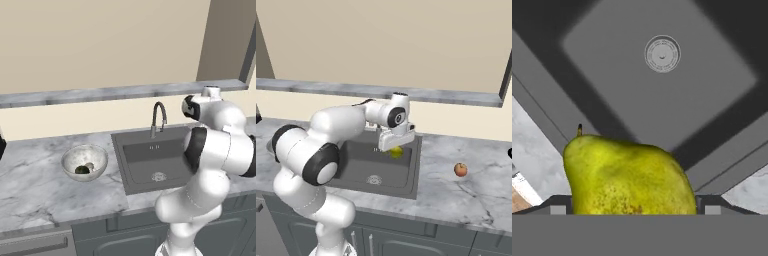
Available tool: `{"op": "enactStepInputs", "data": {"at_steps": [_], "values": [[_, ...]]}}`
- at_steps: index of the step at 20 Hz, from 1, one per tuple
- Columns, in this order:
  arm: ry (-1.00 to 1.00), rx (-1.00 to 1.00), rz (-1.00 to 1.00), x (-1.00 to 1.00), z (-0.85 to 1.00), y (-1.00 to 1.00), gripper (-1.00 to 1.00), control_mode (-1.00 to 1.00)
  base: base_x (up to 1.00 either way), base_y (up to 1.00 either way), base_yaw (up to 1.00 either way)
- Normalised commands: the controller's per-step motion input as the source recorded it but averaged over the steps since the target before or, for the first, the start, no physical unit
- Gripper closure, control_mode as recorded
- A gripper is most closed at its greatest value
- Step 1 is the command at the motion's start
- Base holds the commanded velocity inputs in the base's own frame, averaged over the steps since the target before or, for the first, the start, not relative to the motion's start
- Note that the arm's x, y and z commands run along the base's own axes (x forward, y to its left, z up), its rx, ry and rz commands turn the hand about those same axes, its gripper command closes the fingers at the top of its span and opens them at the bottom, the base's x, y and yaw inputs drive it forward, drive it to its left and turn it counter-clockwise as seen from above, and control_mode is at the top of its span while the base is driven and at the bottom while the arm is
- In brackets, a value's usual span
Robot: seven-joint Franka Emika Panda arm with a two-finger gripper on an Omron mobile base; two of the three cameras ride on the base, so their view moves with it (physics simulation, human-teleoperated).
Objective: There is a mixed pile of frozen fruits and vegetables on the counter. Locate all the frozen vegetables and place the items in a bowl on the counter. Take all the frozen fruits and defrost them in a running sink.
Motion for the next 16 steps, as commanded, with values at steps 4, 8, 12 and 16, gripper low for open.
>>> {"op": "enactStepInputs", "data": {"at_steps": [4,8,12,16], "values": [[-0.03,0.01,0.06,-0.11,0.0,0.52,1.0,-1.0,0.0,0.0,0.0],[-0.01,0.0,-0.04,0.04,-0.18,0.34,1.0,-1.0,0.0,0.0,0.0],[-0.04,0.0,-0.06,0.14,-0.3,0.32,1.0,-1.0,0.0,0.0,0.0],[-0.08,0.01,-0.09,0.14,-0.47,0.27,1.0,-1.0,0.0,0.0,0.0]]}}
